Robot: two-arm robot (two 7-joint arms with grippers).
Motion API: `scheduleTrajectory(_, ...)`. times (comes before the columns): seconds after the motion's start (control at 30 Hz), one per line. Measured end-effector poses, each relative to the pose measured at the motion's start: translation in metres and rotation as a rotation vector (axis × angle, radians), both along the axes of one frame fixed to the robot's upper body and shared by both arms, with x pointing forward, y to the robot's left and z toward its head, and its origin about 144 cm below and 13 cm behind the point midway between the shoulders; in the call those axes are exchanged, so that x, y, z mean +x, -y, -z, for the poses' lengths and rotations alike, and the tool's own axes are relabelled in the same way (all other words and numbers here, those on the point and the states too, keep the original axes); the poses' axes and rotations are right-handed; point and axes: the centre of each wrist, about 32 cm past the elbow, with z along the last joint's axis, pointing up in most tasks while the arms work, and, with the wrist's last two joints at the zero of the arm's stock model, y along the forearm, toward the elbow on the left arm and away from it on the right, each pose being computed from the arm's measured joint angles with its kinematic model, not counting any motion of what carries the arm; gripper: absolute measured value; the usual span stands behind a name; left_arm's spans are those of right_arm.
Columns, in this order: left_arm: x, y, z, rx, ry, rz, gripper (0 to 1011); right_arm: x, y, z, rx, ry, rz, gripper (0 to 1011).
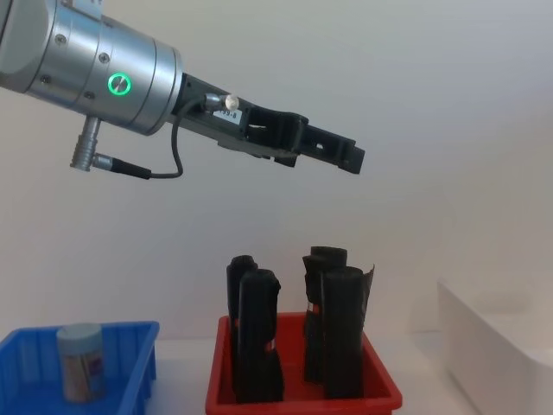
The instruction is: Pick the cotton swabs from the blue box and place them into the white box.
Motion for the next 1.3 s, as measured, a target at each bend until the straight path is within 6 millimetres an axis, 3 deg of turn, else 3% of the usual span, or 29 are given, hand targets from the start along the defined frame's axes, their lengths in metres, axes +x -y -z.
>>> scheduleTrajectory(0.07,0.000,0.000,0.000,0.000,0.000,0.000,1004,0.002,0.002,0.003,0.005,-0.015,0.007,673)
scheduleTrajectory(0.17,0.000,0.000,0.000,0.000,0.000,0.000,1004,0.004,0.003,0.006,0.011,-0.025,0.009,806)
scheduleTrajectory(0.23,0.000,0.000,0.000,0.000,0.000,0.000,1004,0.006,0.005,0.008,0.015,-0.032,0.010,818)
scheduleTrajectory(0.33,0.000,0.000,0.000,0.000,0.000,0.000,1004,0.007,0.006,0.010,0.019,-0.034,0.010,928)
scheduleTrajectory(0.47,0.000,0.000,0.000,0.000,0.000,0.000,1004,0.009,0.007,0.011,0.022,-0.031,0.010,1001)
scheduleTrajectory(1.3,0.000,0.000,0.000,0.000,0.000,0.000,1004,0.002,0.008,-0.001,0.001,0.159,-0.001,1001)
